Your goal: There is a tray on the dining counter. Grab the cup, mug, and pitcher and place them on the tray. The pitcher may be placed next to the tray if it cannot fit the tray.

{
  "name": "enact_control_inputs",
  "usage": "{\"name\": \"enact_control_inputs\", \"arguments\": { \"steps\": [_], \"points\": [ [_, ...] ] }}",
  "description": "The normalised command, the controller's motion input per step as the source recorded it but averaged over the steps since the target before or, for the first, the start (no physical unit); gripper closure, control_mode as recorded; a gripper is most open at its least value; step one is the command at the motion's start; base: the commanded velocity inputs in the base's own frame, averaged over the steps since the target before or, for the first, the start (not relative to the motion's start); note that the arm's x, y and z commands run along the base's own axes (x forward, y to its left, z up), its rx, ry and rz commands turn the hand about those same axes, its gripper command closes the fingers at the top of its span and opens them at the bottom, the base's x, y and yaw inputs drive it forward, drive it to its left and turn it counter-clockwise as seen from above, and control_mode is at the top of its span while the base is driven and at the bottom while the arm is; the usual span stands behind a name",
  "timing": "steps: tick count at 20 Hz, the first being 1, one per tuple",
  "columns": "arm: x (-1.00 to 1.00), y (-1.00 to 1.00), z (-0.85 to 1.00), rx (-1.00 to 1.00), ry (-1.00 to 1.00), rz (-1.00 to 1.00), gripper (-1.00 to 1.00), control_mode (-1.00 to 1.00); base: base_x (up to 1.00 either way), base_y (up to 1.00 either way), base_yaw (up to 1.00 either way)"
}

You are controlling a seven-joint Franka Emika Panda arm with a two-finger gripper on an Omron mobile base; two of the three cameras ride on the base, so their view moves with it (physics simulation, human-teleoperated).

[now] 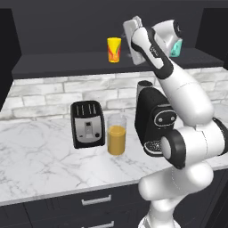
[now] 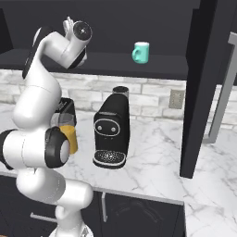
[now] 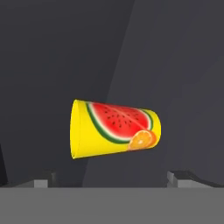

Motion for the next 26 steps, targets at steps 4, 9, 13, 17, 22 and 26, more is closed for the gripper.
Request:
{"name": "enact_control_inputs", "arguments": {
  "steps": [4, 9, 13, 17, 22, 26],
  "points": [
    [0.2, 0.07, -0.07, 0.0, 0.0, 0.0, -1.0, -1.0, 0.0, 0.0, 0.0],
    [0.21, 0.05, -0.02, 0.0, 0.0, 0.0, -1.0, -1.0, 0.0, 0.0, 0.0],
    [0.19, 0.02, 0.0, 0.0, 0.0, 0.0, -1.0, -1.0, 0.0, 0.0, 0.0],
    [0.18, 0.0, 0.0, 0.0, 0.0, 0.0, -1.0, -1.0, 0.0, 0.0, 0.0],
    [0.17, 0.0, 0.0, 0.0, 0.0, 0.0, -1.0, -1.0, 0.0, 0.0, 0.0],
    [0.06, 0.0, 0.0, 0.0, 0.0, 0.0, -1.0, -1.0, 0.0, 0.0, 0.0]
  ]
}}
